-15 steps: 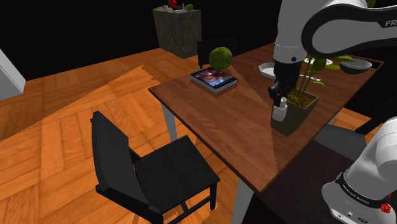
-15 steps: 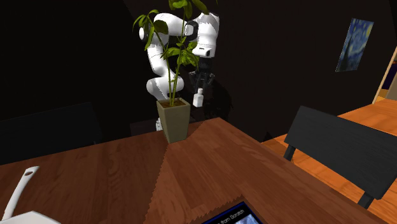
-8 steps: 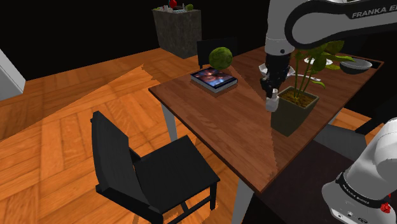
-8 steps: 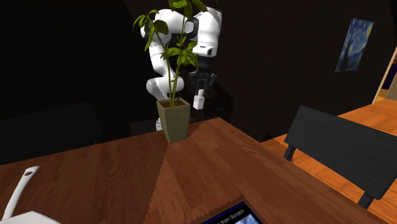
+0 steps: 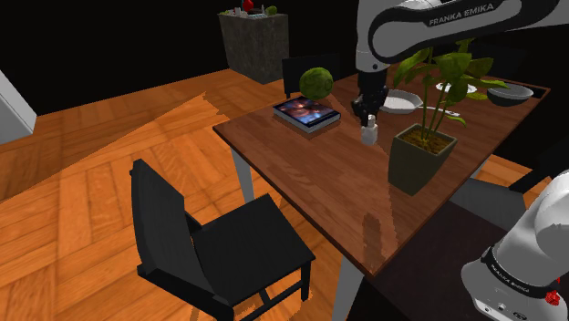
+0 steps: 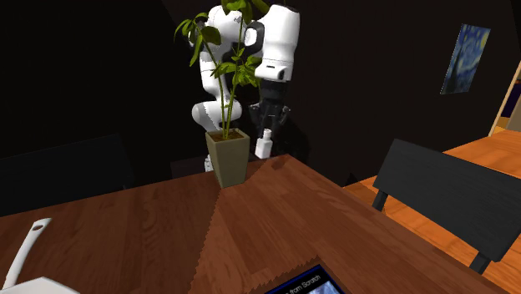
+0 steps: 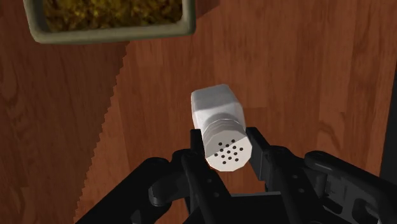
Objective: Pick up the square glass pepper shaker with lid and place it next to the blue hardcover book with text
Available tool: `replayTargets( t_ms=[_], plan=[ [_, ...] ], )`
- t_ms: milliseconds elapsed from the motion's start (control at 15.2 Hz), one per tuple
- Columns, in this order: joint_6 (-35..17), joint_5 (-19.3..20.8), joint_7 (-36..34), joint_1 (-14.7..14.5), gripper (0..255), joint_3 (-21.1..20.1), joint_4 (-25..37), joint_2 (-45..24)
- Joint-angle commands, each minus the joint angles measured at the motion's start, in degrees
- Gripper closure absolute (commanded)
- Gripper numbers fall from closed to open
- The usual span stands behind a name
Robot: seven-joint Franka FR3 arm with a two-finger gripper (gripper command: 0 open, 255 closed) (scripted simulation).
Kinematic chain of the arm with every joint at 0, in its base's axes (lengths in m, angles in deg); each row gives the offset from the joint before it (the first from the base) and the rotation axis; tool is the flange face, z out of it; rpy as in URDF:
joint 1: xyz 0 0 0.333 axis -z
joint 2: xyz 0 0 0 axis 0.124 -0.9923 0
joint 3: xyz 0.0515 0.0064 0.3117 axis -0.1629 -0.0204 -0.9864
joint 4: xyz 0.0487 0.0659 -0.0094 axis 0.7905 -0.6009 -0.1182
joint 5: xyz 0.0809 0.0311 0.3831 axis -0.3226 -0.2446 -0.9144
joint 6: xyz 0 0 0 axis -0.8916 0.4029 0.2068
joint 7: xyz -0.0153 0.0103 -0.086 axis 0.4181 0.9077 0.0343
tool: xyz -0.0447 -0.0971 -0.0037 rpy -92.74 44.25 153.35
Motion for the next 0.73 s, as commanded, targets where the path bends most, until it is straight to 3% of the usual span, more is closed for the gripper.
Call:
replayTargets(
  t_ms=[0,660],
  plan=[
    [-0.24,0.41,1.21,0.62,255,0.74,3.97,-4.08],
    [2.12,0.62,6.81,3.40,255,3.36,28.78,-25.89]
  ],
)
